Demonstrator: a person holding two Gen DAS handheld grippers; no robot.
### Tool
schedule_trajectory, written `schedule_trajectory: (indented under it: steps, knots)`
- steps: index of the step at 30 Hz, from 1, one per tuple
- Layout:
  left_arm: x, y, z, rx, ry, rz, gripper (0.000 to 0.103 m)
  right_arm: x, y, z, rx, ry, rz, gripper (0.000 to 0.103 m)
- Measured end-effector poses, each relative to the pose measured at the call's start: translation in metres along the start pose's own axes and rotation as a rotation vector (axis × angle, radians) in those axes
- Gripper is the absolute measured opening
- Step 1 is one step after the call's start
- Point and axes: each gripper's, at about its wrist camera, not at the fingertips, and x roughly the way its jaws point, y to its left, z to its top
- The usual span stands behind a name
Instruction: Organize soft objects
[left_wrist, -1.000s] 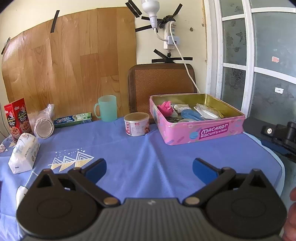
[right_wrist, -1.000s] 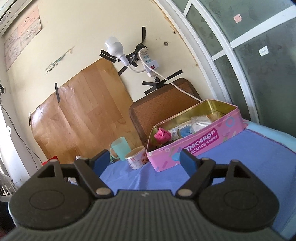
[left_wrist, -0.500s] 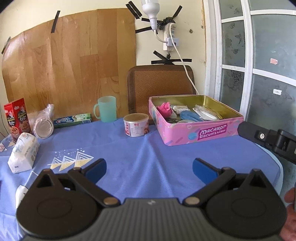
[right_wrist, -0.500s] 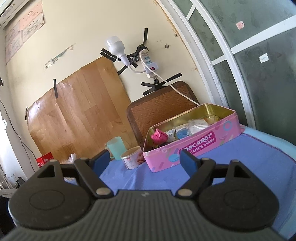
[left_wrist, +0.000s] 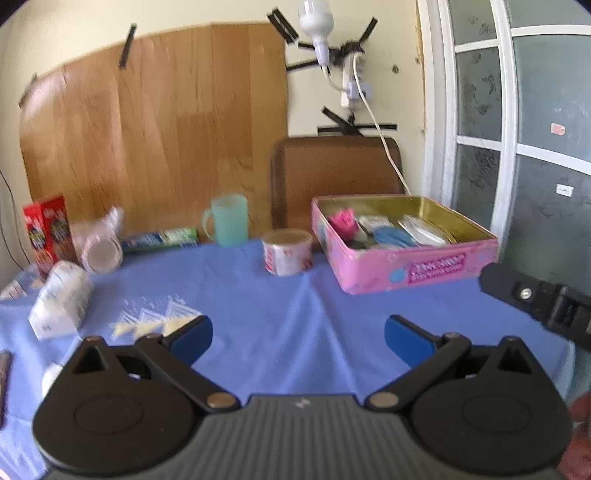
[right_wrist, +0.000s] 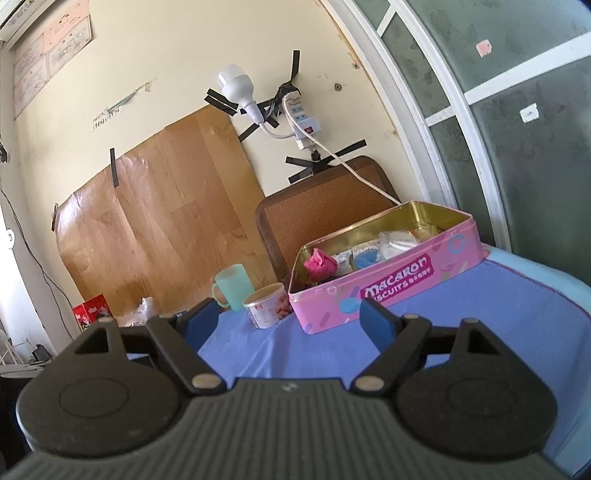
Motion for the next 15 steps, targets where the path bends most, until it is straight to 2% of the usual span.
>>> schedule_trajectory:
  steps: [6,9,15]
  knots:
    - [0.002,-0.001,-0.002,0.011,0.013,0.024,0.103,0.002,0.003,-0.011,0.019,0.024,-0.001,0.086]
    - [0.0,0.003,0.0,-0.006,0.011,0.006,0.103,-0.002,0.002,-0.009,0.03,-0.008,-0.028,0.086]
    - [0.0,0.005,-0.003,0.006,0.011,0.023,0.103,-0.009,-0.005,-0.009,0.075,-0.042,-0.059,0.086]
